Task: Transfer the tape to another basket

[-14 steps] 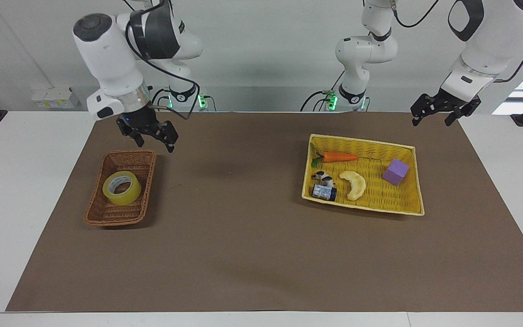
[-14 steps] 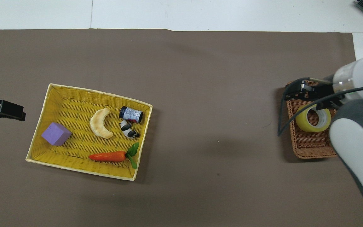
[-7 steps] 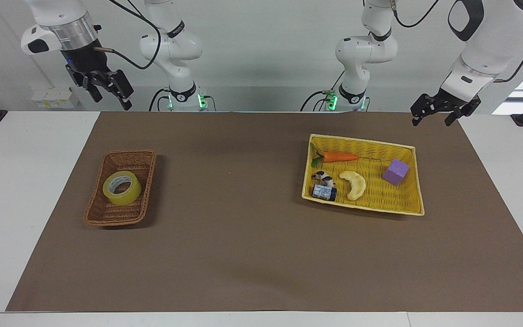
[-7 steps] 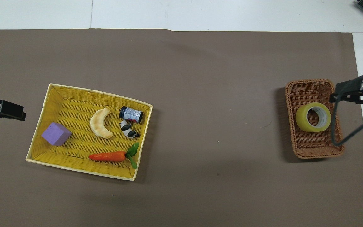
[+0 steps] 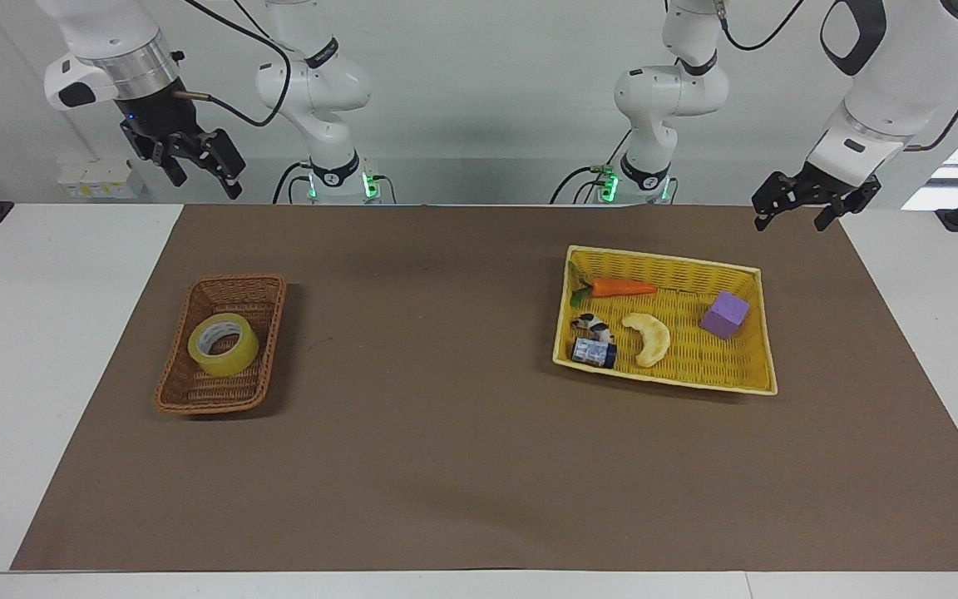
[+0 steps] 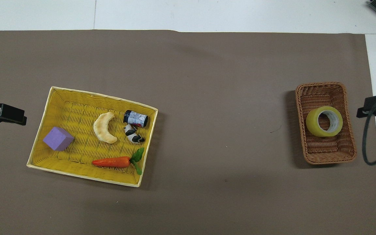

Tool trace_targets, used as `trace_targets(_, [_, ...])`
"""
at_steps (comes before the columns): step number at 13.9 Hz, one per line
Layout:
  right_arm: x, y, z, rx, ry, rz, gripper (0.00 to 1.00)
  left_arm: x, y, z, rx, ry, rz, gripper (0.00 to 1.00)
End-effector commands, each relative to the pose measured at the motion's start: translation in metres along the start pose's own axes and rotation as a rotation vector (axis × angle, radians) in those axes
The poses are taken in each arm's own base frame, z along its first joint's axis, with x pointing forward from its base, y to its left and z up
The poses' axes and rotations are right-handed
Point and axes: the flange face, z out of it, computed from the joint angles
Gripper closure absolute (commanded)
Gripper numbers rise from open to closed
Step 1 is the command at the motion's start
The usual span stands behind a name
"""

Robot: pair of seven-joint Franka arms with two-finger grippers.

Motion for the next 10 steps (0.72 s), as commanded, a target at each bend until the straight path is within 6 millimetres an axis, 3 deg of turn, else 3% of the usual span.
trace_targets(1, [-0.007, 0.000, -0.002, -0.042, 0.040, -0.076, 0.00, 0.001, 0.000, -0.005, 0.011, 0.001, 0.004, 0.00])
trace_targets(3, [-0.008, -0.003, -0.003, -0.051, 0.038, -0.085, 0.00, 0.001, 0.000, -0.005, 0.011, 0.001, 0.004, 0.00])
trace_targets(5, [-0.012, -0.004, -0.025, -0.040, 0.071, -0.089, 0.00, 0.001, 0.000, -0.005, 0.011, 0.001, 0.004, 0.00])
trace_targets(7, [-0.014, 0.008, -0.032, -0.023, 0.064, -0.061, 0.00, 0.001, 0.000, -0.004, 0.011, 0.000, 0.004, 0.00])
trace_targets(10, [-0.030, 0.000, -0.030, -0.053, 0.027, -0.091, 0.00, 0.001, 0.000, -0.005, 0.011, 0.001, 0.004, 0.00])
